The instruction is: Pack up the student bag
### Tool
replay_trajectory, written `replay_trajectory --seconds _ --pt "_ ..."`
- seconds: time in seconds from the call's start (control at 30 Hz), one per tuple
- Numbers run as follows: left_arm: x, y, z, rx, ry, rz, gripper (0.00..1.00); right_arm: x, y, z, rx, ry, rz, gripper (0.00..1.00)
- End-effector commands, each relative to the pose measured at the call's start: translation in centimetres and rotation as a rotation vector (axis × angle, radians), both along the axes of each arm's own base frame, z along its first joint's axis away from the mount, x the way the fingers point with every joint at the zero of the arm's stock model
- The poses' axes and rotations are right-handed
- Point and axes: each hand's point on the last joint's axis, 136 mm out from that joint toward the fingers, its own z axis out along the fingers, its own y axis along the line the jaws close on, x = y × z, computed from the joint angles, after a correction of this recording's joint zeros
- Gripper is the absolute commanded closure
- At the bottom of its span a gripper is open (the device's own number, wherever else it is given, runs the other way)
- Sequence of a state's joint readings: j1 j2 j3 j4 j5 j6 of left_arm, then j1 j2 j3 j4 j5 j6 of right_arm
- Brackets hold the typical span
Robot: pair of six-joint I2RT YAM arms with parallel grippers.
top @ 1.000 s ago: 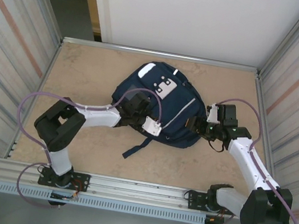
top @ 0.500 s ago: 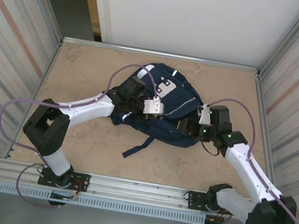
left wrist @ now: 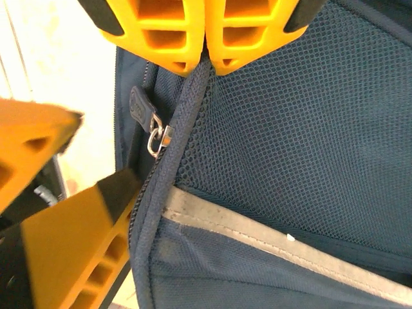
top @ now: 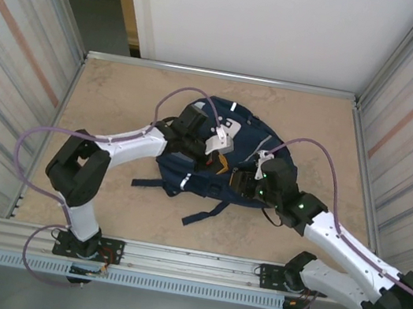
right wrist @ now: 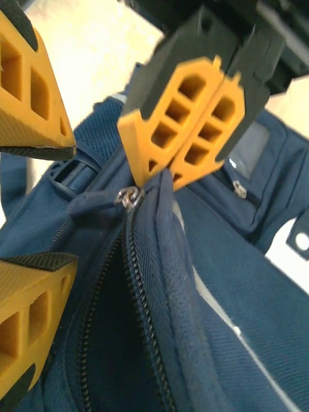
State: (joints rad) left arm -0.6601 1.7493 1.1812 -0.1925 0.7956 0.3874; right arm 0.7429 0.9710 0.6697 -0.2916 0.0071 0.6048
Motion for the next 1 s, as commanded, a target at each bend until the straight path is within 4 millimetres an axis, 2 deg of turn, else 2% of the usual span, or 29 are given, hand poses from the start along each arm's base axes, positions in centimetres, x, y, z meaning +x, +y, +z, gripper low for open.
replay_trajectory --seconds 0.0,0.13,0.27,0.43,0.53,0.77,0.97 --pt "-0.3 -1.4 3.4 -0.117 0.119 -0.021 1.0 0.5 -0.1 -0.1 -0.017 0.023 -0.11 0.57" --pt "-0.6 -2.0 3.2 -0.109 0.165 -0.003 1.0 0.8 -0.8 -0.7 -0.107 0.053 -0.214 0.57" --pt "-1.7 -2.3 3.0 -0.106 0.169 -0.021 1.0 1.2 -0.3 -1.0 -0.149 0.101 -0.233 0.59" --pt "-2.2 -2.6 3.4 -0.124 0.183 -0.025 1.0 1.9 -1.0 -1.5 -0.212 0.107 -0.312 0.66" --pt "-2.7 -2.8 3.5 -0.124 0.17 -0.036 1.0 2.4 -1.6 -1.2 -0.249 0.102 -0.354 0.74" --pt "-1.6 -2.0 2.1 -0.054 0.129 0.037 1.0 2.4 -2.7 -0.1 -0.275 0.091 -0.373 0.82" --pt "-1.0 -1.3 1.8 -0.032 0.072 0.063 1.0 1.8 -2.9 -0.6 -0.189 0.177 -0.332 0.89"
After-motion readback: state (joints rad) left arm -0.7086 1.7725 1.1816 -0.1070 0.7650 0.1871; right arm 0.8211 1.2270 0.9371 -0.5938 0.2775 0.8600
